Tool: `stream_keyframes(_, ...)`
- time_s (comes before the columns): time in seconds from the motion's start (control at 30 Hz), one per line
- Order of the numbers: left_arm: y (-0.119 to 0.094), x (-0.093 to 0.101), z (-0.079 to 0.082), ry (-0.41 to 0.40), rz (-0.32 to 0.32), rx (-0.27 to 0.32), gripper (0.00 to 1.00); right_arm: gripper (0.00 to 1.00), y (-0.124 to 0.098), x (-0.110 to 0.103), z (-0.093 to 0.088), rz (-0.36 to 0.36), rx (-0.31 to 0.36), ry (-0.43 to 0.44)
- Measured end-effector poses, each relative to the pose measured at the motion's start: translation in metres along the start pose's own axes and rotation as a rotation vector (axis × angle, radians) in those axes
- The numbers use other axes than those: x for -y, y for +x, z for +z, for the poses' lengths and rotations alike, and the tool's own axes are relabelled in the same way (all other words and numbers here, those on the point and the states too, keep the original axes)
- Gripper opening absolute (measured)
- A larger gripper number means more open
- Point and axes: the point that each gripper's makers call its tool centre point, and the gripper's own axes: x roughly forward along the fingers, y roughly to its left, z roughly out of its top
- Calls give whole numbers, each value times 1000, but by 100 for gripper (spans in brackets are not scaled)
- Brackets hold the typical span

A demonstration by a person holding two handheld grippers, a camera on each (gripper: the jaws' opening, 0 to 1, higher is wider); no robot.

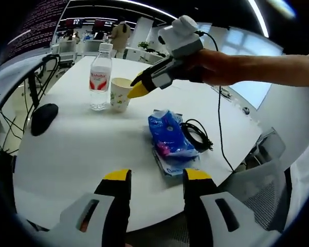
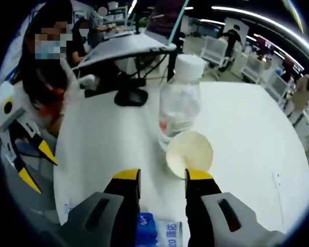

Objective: Arrange the tabletop items into an orderly group along one side of the table until the central work area is clear of visible clutter.

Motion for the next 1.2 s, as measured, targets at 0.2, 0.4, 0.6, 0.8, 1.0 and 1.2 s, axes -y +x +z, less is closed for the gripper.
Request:
stream_keyframes(0.2, -1, -2, 1, -15, 7, 6, 39, 34, -17, -1, 7, -15, 78, 92)
stream_keyframes(0.4, 0, 1, -2, -2, -1, -10, 39, 35, -34, -3, 3, -30, 119, 134)
stream_keyframes(0.6, 0, 0, -5, -10, 5, -20, 39, 37, -53, -7, -16, -46, 150, 190)
stream_keyframes(0.8, 1, -1, -9, -12, 7, -35, 38, 37, -70, -12, -43, -69, 169, 254)
stream_keyframes(1.0, 2, 0, -10, -3, 12, -42, 38, 37, -87, -9, -74, -109, 169, 315)
stream_keyframes(1.2, 3, -1, -12, 4, 17, -53, 38, 37, -109, -8, -109, -152, 171, 386)
